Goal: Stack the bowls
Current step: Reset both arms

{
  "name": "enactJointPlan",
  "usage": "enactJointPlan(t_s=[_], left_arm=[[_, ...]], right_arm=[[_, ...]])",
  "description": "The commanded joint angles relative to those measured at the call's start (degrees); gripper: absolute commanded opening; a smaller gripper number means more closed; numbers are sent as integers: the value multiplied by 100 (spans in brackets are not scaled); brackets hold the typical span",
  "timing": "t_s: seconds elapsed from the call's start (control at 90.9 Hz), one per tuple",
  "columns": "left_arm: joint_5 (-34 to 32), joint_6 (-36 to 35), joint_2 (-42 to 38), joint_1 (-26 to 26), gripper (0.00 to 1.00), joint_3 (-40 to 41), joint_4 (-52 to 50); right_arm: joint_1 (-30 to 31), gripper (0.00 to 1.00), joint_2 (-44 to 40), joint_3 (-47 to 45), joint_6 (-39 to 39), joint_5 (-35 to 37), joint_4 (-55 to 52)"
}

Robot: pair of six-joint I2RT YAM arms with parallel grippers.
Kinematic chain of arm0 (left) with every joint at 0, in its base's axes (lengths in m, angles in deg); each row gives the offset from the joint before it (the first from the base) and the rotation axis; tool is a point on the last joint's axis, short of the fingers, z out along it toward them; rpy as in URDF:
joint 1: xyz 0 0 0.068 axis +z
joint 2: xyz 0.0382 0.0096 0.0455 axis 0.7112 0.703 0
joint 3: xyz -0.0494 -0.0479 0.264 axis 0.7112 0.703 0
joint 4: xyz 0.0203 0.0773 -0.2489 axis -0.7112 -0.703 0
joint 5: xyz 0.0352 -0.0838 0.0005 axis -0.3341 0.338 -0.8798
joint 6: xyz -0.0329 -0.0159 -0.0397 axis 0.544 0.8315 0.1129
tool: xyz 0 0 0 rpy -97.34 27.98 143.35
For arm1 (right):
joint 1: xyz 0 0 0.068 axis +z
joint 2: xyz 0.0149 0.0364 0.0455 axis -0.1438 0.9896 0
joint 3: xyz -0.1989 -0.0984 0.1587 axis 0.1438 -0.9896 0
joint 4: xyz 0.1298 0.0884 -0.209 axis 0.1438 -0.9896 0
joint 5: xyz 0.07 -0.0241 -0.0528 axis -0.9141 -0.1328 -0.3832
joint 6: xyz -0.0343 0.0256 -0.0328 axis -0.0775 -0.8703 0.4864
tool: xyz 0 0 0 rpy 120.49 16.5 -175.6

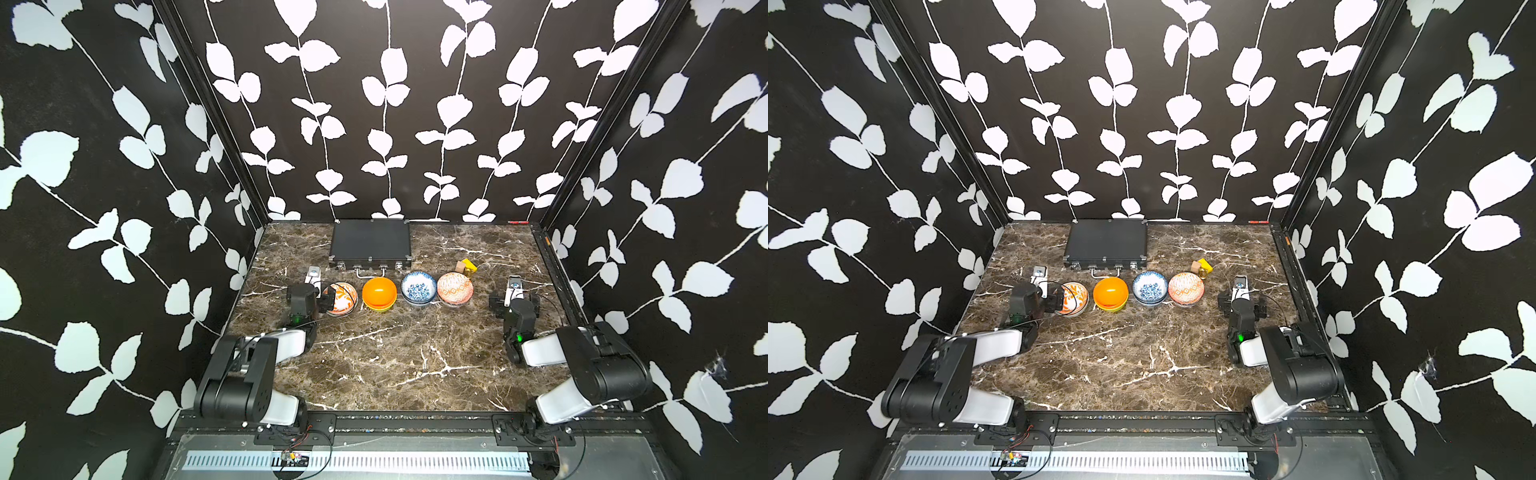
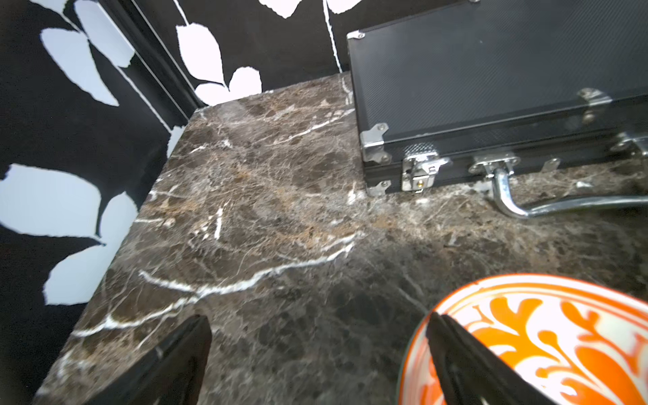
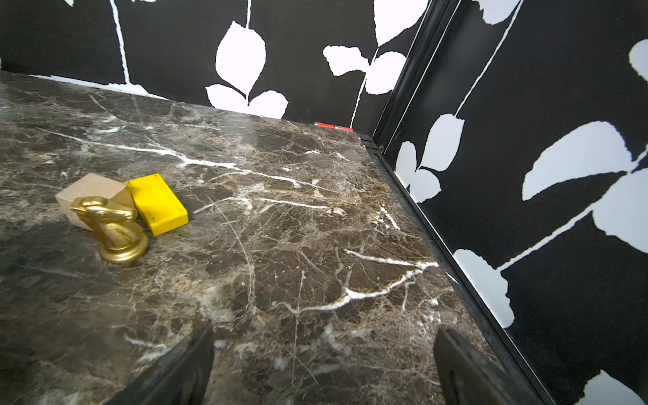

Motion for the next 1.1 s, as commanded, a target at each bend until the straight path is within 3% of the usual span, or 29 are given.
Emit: enactJointPlan(t_s=[0.0, 0.088, 0.165, 0.594, 0.847, 0.979, 1.089], left_arm=[[39, -42, 312, 27, 99, 230, 1178], [26, -44, 600, 50, 99, 244, 1531], [20, 10, 480, 63, 99, 175, 1150], [8, 3, 520, 63, 99, 220, 1328], [-48, -19, 538, 62, 99, 558, 2042], [-534, 188, 66, 56, 99, 740, 2011], [-316, 153, -506, 56, 99, 561, 1065]], right_arm=[[-25, 99, -85, 59, -21, -42, 52], [-22, 99, -47, 68, -19, 3, 67], [-27, 99, -67, 101, -38, 9, -1], [-27, 99, -72, 90, -36, 9, 4], [-27, 99, -72, 110, -36, 5, 4], [-22, 99, -72, 111, -36, 13, -20], [-35, 99, -72, 114, -45, 18, -44]])
